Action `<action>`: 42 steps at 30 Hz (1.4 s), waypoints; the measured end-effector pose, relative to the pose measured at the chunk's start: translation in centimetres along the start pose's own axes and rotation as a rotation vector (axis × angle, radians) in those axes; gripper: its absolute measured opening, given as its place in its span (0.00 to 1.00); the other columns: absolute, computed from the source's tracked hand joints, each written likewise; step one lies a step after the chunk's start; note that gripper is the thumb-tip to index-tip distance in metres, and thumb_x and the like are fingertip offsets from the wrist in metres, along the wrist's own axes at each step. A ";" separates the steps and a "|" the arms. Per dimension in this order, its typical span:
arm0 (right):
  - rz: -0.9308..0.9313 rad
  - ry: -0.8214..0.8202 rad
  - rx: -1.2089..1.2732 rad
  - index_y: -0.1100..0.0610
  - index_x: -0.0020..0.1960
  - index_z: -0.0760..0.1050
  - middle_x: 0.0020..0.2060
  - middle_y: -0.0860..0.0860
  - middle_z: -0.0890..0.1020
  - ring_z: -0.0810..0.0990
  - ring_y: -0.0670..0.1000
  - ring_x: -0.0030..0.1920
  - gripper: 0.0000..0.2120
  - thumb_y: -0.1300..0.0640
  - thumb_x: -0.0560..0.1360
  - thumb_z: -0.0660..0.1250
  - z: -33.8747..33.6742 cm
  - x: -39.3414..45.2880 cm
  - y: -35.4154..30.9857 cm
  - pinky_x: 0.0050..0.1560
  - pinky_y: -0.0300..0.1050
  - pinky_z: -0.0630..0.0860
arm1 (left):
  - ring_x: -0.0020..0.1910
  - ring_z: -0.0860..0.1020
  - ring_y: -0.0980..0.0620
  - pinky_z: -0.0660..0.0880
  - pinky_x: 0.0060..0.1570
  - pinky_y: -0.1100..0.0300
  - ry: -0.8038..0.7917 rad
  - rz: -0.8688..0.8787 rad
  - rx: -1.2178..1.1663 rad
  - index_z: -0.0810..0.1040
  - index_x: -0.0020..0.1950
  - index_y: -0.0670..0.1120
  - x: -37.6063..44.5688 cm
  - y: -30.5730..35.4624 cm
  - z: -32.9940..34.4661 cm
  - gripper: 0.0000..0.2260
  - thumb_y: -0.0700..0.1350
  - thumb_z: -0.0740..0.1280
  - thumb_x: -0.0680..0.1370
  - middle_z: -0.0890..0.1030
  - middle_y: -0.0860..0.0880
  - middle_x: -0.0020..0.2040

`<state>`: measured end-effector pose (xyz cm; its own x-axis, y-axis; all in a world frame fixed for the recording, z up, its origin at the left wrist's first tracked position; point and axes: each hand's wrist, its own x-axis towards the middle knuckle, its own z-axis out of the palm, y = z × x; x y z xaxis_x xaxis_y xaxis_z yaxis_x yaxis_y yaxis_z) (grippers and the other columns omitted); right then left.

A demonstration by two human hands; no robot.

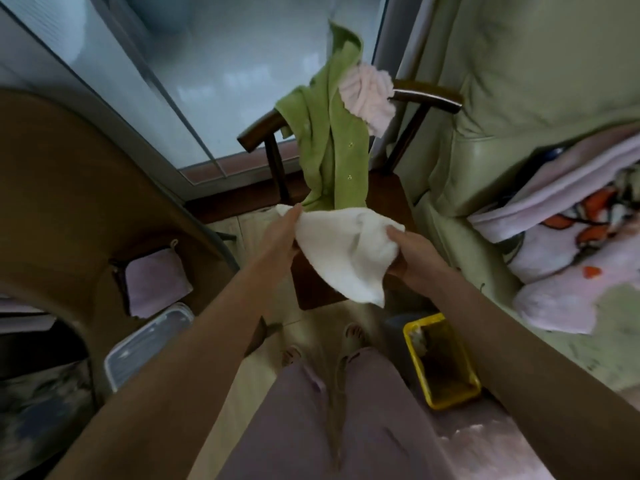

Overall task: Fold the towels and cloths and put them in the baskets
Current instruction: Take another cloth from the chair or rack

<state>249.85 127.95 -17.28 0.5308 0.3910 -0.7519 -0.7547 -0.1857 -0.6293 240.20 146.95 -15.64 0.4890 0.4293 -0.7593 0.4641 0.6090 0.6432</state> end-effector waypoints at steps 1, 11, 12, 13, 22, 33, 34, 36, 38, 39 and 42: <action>0.003 -0.048 0.010 0.59 0.65 0.73 0.60 0.57 0.79 0.78 0.57 0.58 0.21 0.50 0.76 0.67 0.8 -1.0 -0.5 0.56 0.54 0.75 | 0.54 0.77 0.48 0.75 0.58 0.52 -0.013 0.026 0.046 0.73 0.57 0.45 -1.1 0.6 -0.3 0.12 0.52 0.62 0.81 0.77 0.45 0.59; -0.452 0.175 -0.664 0.58 0.52 0.73 0.42 0.52 0.78 0.78 0.53 0.46 0.12 0.51 0.81 0.57 5.6 -6.0 -2.8 0.45 0.49 0.75 | 0.47 0.80 0.50 0.79 0.48 0.49 -0.062 0.454 0.676 0.75 0.54 0.46 -7.2 2.0 -3.8 0.15 0.52 0.72 0.73 0.80 0.48 0.48; -0.395 0.144 -0.603 0.58 0.53 0.74 0.43 0.51 0.78 0.78 0.52 0.46 0.13 0.49 0.80 0.59 5.5 -6.2 -3.4 0.47 0.48 0.75 | 0.46 0.80 0.48 0.79 0.48 0.48 -0.001 0.492 0.723 0.75 0.52 0.44 -7.4 2.1 -3.8 0.14 0.52 0.71 0.74 0.79 0.47 0.47; -0.292 0.042 -0.524 0.59 0.55 0.75 0.45 0.52 0.80 0.80 0.52 0.48 0.16 0.47 0.79 0.62 5.4 -6.2 -4.0 0.50 0.50 0.77 | 0.45 0.79 0.47 0.77 0.47 0.48 0.062 0.528 0.736 0.75 0.51 0.42 -7.7 2.3 -3.7 0.13 0.51 0.69 0.75 0.79 0.46 0.46; -0.256 -0.147 -0.608 0.59 0.62 0.74 0.56 0.56 0.80 0.79 0.55 0.54 0.14 0.53 0.80 0.62 5.6 -6.1 -7.1 0.55 0.51 0.77 | 0.56 0.77 0.45 0.77 0.55 0.50 0.086 0.273 0.397 0.66 0.69 0.43 -8.6 4.7 -3.4 0.32 0.58 0.70 0.72 0.75 0.44 0.60; -0.270 -0.270 -0.966 0.58 0.58 0.74 0.52 0.53 0.78 0.78 0.52 0.53 0.11 0.57 0.77 0.66 5.3 -5.9 -8.7 0.51 0.46 0.76 | 0.53 0.76 0.47 0.77 0.51 0.54 0.075 0.430 0.860 0.56 0.71 0.46 -9.3 4.4 -4.2 0.24 0.41 0.64 0.79 0.73 0.43 0.60; -0.344 -0.189 -1.113 0.59 0.60 0.73 0.52 0.53 0.77 0.76 0.51 0.52 0.12 0.55 0.79 0.63 5.2 -5.6 -8.6 0.48 0.44 0.73 | 0.51 0.76 0.48 0.76 0.49 0.56 0.146 0.413 0.853 0.57 0.72 0.45 -9.3 4.5 -4.2 0.24 0.42 0.63 0.79 0.74 0.42 0.59; -0.430 -0.019 -1.182 0.62 0.60 0.72 0.52 0.55 0.76 0.74 0.52 0.50 0.13 0.55 0.81 0.58 5.2 -5.1 -8.4 0.44 0.43 0.68 | 0.56 0.76 0.46 0.74 0.52 0.56 0.212 0.266 0.742 0.57 0.74 0.45 -9.2 4.9 -4.3 0.28 0.47 0.66 0.78 0.73 0.41 0.63; -0.398 0.081 -0.961 0.64 0.60 0.73 0.50 0.56 0.77 0.76 0.54 0.48 0.14 0.57 0.81 0.58 5.2 -5.0 -8.6 0.36 0.41 0.68 | 0.60 0.74 0.44 0.75 0.55 0.53 0.069 0.110 0.496 0.57 0.76 0.48 -9.5 5.4 -4.5 0.33 0.51 0.70 0.75 0.69 0.42 0.67; -0.322 0.083 -0.801 0.65 0.61 0.73 0.49 0.57 0.77 0.77 0.54 0.47 0.15 0.57 0.80 0.59 5.1 -4.9 -8.8 0.35 0.41 0.70 | 0.58 0.74 0.45 0.76 0.52 0.53 -0.030 0.102 0.393 0.59 0.76 0.50 -9.8 5.7 -4.5 0.33 0.51 0.70 0.75 0.68 0.44 0.67; -0.087 -0.070 -0.374 0.65 0.64 0.71 0.55 0.60 0.79 0.80 0.55 0.50 0.21 0.57 0.75 0.69 5.0 -5.3 -9.5 0.44 0.48 0.78 | 0.57 0.75 0.46 0.80 0.48 0.55 -0.157 0.295 0.194 0.66 0.72 0.51 -10.2 5.6 -4.3 0.26 0.44 0.69 0.75 0.68 0.45 0.65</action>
<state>252.30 132.13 -6.30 0.5491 0.4779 -0.6856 -0.5083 -0.4603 -0.7279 234.60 148.87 -4.74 0.7224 0.4507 -0.5244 0.4108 0.3304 0.8498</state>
